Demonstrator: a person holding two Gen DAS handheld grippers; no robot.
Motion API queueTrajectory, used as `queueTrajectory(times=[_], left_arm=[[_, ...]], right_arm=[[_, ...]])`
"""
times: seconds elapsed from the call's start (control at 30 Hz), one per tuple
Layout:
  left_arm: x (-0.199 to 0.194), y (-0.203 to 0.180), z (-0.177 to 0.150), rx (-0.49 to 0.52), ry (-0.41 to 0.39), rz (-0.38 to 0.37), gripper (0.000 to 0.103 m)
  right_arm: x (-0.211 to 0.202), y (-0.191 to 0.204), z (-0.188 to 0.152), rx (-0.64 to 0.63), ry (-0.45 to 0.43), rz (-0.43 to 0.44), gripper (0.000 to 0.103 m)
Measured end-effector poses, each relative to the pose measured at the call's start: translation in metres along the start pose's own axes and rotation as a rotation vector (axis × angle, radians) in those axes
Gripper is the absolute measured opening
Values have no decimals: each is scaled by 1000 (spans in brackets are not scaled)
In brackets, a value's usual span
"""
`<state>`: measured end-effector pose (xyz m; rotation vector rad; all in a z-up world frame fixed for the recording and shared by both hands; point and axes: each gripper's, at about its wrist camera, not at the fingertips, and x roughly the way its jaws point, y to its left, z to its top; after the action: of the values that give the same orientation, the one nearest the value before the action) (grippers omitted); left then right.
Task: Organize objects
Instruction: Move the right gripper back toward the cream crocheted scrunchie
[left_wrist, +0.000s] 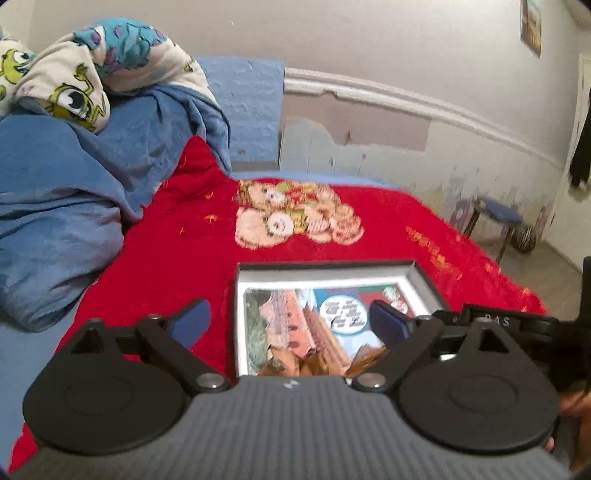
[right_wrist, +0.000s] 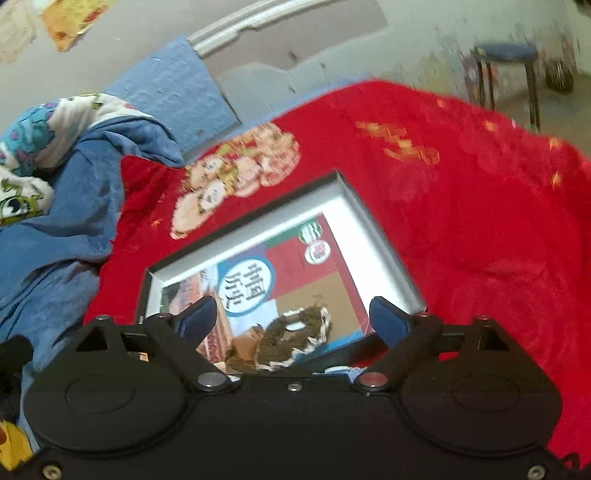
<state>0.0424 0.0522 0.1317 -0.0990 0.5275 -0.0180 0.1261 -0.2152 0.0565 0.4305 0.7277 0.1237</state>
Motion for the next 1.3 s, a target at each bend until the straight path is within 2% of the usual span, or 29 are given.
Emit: queueTrajectory(times=[0.17, 0.27, 0.3, 0.4, 0.47, 0.6, 0.67, 0.73, 0.83, 0.9, 1.03, 1.13, 1.2, 1.3], left_arm=[[-20, -8, 1, 49, -62, -53, 103], [-42, -22, -4, 90, -180, 2, 103], [-48, -25, -7, 98, -210, -3, 103], [-59, -32, -19, 93, -230, -74, 103], [-57, -35, -29, 109, -206, -122, 103], [-48, -32, -51, 129, -168, -156, 103], [-39, -27, -63, 100, -118, -169, 103], [-34, -23, -75, 65, -107, -181, 103], [-20, -28, -92, 89, -70, -196, 101], [-8, -35, -101, 113, -35, -171, 101], [25, -42, -126, 89, 63, -112, 90], [42, -42, -136, 81, 112, -84, 90], [46, -42, -145, 78, 118, -48, 89], [57, -37, -154, 67, 168, -12, 88]], right_arm=[[-43, 11, 13, -38, -75, 38, 95], [-74, 20, 16, -118, -117, 32, 98], [-83, 22, 13, -146, -122, 12, 98], [-107, 26, 5, -208, -130, -28, 98], [-118, 24, 6, -202, -118, -44, 98], [-130, 18, 5, -239, -93, -88, 103], [-133, 13, -2, -244, -109, -84, 103], [-131, 5, -12, -212, -123, -84, 103], [-122, -11, -26, -167, -100, -58, 103], [-113, -21, -32, -175, -66, -49, 103], [-91, -32, -40, -214, -25, -103, 103], [-72, -44, -46, -170, 36, -101, 103], [-63, -48, -52, -161, 74, -103, 103], [-47, -42, -61, -237, 146, -185, 100]])
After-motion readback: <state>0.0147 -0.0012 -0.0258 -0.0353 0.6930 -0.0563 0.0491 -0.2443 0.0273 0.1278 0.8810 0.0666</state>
